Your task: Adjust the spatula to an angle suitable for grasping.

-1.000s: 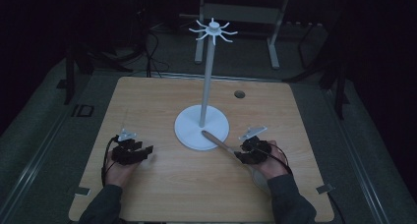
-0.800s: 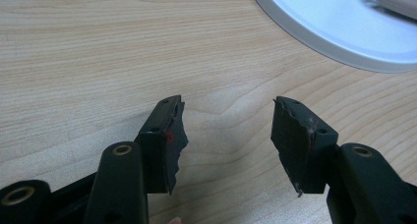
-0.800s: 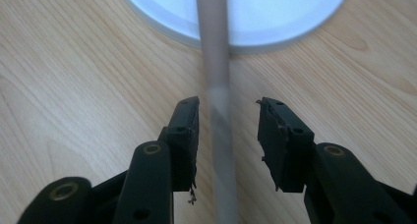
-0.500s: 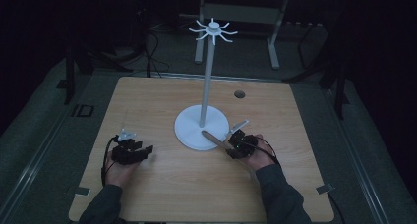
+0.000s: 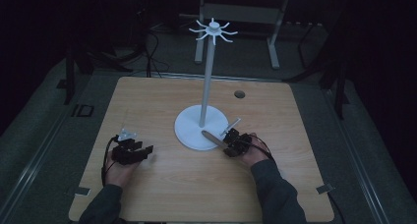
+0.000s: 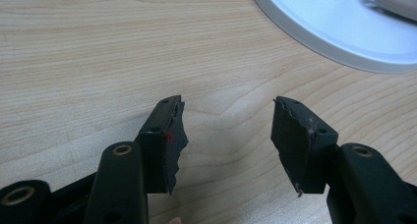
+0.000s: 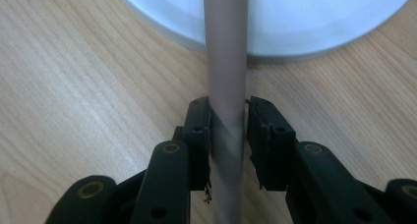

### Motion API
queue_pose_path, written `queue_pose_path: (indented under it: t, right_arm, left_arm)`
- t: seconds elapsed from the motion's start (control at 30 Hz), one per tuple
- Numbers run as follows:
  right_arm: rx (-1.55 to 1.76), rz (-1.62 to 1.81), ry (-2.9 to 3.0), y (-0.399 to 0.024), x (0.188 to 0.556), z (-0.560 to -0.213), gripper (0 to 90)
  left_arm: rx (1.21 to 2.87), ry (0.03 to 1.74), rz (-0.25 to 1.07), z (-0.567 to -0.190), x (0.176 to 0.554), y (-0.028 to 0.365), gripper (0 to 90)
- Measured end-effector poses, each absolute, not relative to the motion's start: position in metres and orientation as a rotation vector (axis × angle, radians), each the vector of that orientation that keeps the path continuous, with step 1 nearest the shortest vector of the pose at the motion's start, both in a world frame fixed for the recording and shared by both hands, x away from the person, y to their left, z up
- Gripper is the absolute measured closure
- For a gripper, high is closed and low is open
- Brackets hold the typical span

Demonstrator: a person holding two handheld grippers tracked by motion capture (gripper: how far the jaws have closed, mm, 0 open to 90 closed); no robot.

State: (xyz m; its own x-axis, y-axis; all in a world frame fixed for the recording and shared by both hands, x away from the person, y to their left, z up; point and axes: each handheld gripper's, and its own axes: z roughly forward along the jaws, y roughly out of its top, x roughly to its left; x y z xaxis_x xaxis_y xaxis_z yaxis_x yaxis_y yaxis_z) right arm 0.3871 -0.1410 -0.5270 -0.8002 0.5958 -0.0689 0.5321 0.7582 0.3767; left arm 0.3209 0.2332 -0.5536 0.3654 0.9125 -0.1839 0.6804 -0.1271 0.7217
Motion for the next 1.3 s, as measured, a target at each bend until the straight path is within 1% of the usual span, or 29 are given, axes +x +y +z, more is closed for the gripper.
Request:
queue_pose_path:
  t: [0.17,0.3,0.5,0.93,1.3]
  right_arm:
    - [0.909,0.514,2.783,-0.138,0.390,-0.529,74.6]
    - [0.902,0.507,2.784,-0.138,0.390,-0.529,75.5]
    - [0.886,0.516,2.762,-0.138,0.387,-0.526,75.6]
    - [0.864,0.611,2.683,-0.147,0.377,-0.508,75.7]
    - [0.873,0.649,2.656,-0.151,0.374,-0.504,75.7]
  left_arm:
    - [1.877,1.385,0.392,-0.554,0.321,0.233,46.2]
    - [1.876,1.385,0.391,-0.554,0.321,0.233,46.2]
    - [1.878,1.385,0.392,-0.554,0.321,0.233,46.2]
    - [1.879,1.381,0.387,-0.554,0.322,0.231,46.2]
    - [1.877,1.379,0.383,-0.554,0.322,0.231,46.1]
